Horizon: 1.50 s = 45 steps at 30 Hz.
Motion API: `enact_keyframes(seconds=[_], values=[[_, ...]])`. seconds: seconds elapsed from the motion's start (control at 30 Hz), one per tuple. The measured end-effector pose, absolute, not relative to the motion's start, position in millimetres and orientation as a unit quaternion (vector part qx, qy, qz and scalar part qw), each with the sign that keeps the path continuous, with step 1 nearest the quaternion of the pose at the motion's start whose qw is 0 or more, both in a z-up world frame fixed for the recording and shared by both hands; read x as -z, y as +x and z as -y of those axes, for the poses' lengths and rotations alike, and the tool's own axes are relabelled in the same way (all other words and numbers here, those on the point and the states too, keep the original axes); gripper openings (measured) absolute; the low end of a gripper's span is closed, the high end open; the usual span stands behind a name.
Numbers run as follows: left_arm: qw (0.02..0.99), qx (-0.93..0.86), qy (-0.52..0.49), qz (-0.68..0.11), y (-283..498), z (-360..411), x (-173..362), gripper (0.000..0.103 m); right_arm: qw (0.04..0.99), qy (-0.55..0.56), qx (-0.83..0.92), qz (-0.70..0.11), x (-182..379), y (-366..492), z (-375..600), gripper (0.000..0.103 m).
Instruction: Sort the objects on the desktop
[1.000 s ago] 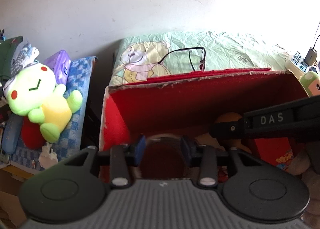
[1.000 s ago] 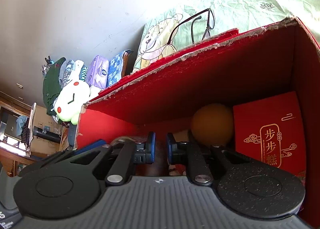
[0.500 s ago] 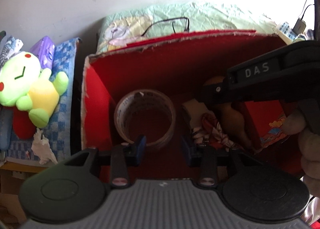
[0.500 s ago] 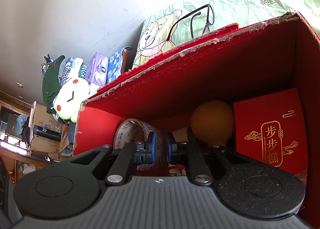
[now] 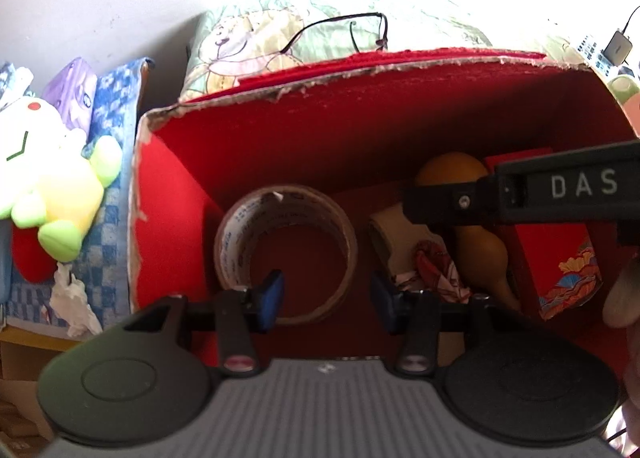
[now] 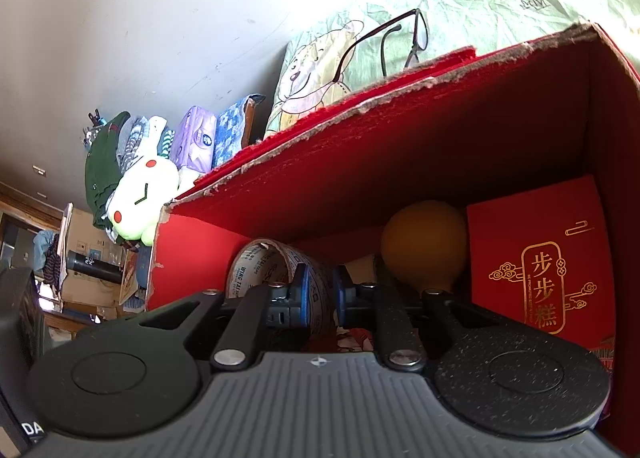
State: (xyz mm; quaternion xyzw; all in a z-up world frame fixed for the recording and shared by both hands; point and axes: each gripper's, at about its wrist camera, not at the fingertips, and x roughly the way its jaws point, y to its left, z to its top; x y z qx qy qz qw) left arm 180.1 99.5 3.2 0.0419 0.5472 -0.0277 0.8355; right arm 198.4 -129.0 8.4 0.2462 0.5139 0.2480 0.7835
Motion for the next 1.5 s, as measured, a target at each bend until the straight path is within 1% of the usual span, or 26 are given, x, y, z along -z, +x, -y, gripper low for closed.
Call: enact_keyframes(seconds=[0.1,0.2,0.3,0.4,0.47,0.73,0.77,0.8,0.97,1.0,1.13,1.17,1.3,1.37,1.5], values=[[0.848,0.062,0.031,-0.526,168,-98,-19,0.048,0.782,0.249,-0.249,-0.513,-8,199,129,0.016],[0.853,0.094,0.054,-0.511,152,-90,-32,0.049,0.781,0.249,-0.251,-0.514,-8,199,128,0.016],[0.841,0.092,0.066,-0.529,147,-85,-26,0.049,0.782,0.248,-0.253,-0.512,-8,199,127,0.016],[0.831,0.054,0.046,-0.551,153,-96,-16,0.048,0.784,0.244,-0.254,-0.512,-9,198,126,0.016],[0.823,0.038,0.025,-0.567,159,-103,-12,0.041,0.783,0.240,-0.254,-0.514,-8,198,125,0.016],[0.781,0.043,-0.008,-0.622,169,-101,8,0.041,0.783,0.218,-0.262,-0.520,-9,199,118,0.015],[0.779,0.043,-0.006,-0.626,169,-102,9,0.035,0.781,0.216,-0.263,-0.524,-8,200,117,0.015],[0.776,0.045,-0.005,-0.629,170,-102,9,0.033,0.778,0.215,-0.264,-0.529,-7,201,117,0.015],[0.782,0.039,0.022,-0.622,186,-98,6,0.033,0.778,0.212,-0.261,-0.530,-7,201,117,0.015],[0.778,0.044,0.021,-0.627,190,-98,9,0.035,0.782,0.213,-0.259,-0.526,-8,199,118,0.015],[0.761,0.060,0.011,-0.645,201,-96,31,0.035,0.796,0.215,-0.244,-0.511,-11,195,121,0.015],[0.759,0.062,0.010,-0.648,201,-95,35,0.033,0.800,0.214,-0.241,-0.506,-12,194,122,0.015],[0.771,0.065,0.003,-0.633,197,-96,31,0.030,0.814,0.200,-0.239,-0.490,-16,190,121,0.015],[0.779,0.067,0.001,-0.624,193,-96,29,0.026,0.819,0.194,-0.238,-0.484,-17,189,120,0.015],[0.799,0.078,-0.018,-0.596,188,-99,22,0.024,0.825,0.188,-0.244,-0.473,-19,188,119,0.015]])
